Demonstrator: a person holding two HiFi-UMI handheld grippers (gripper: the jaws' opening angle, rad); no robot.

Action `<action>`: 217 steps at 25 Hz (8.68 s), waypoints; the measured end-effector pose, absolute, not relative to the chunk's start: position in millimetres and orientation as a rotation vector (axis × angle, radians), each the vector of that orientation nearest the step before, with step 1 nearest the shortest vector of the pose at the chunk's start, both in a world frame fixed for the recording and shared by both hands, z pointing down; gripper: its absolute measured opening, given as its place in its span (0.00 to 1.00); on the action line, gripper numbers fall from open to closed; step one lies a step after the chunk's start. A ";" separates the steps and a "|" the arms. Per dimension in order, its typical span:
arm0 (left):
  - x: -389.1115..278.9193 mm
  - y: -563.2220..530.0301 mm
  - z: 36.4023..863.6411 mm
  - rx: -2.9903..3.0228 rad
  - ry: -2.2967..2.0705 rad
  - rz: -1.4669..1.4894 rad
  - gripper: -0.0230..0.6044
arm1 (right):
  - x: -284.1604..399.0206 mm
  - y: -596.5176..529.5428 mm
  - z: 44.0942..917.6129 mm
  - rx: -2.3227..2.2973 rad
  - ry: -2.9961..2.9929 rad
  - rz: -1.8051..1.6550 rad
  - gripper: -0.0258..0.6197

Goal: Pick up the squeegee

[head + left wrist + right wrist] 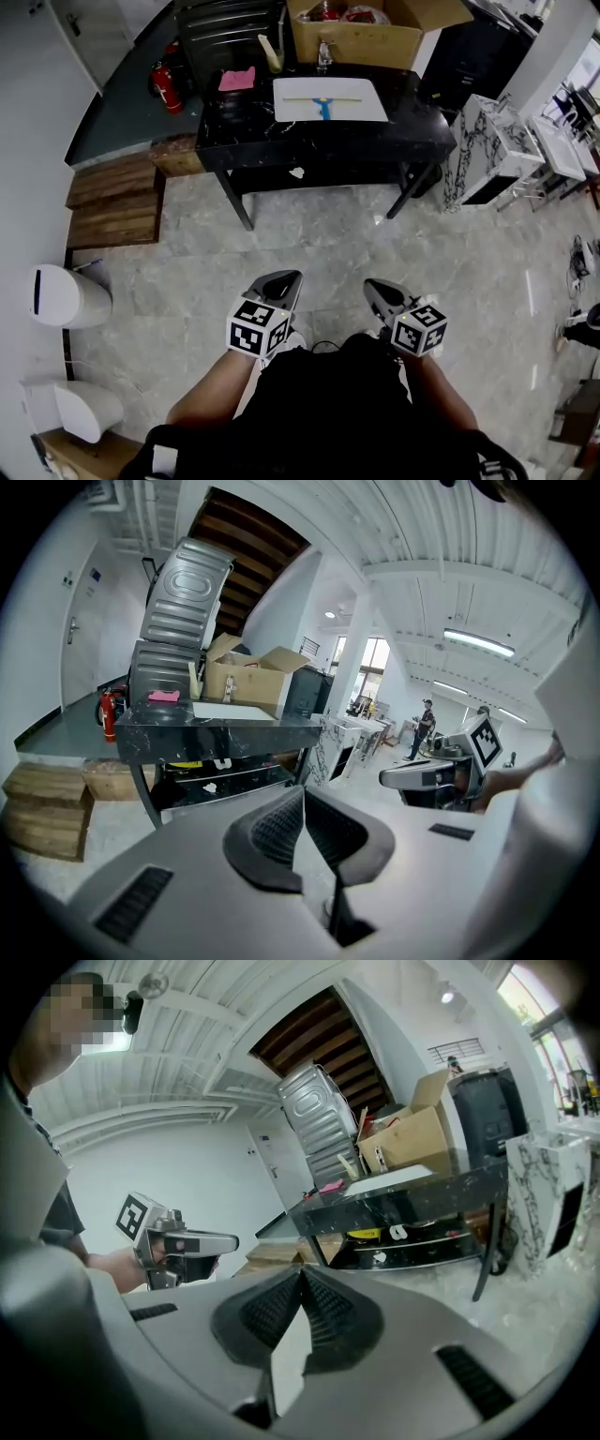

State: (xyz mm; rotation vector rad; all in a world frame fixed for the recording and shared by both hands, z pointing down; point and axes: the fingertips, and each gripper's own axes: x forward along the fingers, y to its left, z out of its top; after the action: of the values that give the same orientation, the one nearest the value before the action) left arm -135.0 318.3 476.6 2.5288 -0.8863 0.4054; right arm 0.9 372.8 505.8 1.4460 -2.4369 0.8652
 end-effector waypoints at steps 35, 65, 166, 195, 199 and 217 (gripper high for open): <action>-78.8 177.2 471.1 2.512 -0.958 0.420 0.06 | 57.2 208.8 500.8 1.415 -2.494 0.828 0.05; 25.2 103.0 453.9 2.526 -1.055 0.446 0.06 | 143.2 133.7 475.6 1.291 -2.637 0.700 0.05; -67.2 -281.1 514.1 2.287 -1.133 0.480 0.06 | 124.1 -363.8 723.4 1.348 -1.750 1.262 0.29; -74.8 -265.8 504.5 2.316 -1.094 0.470 0.06 | 110.1 -368.7 685.2 1.407 -1.900 1.221 0.21; -69.2 -266.3 498.0 2.368 -1.038 0.473 0.06 | 107.7 -360.6 651.6 1.461 -1.979 1.262 0.21; -37.2 -265.3 477.1 2.577 -0.793 0.440 0.06 | 98.9 -274.3 504.8 1.726 -2.260 1.258 0.21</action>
State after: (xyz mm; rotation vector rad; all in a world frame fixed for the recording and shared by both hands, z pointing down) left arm -37.2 -265.3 477.1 2.5771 -0.7933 0.4396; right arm 98.9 -274.3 504.8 1.7258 -2.2600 1.2575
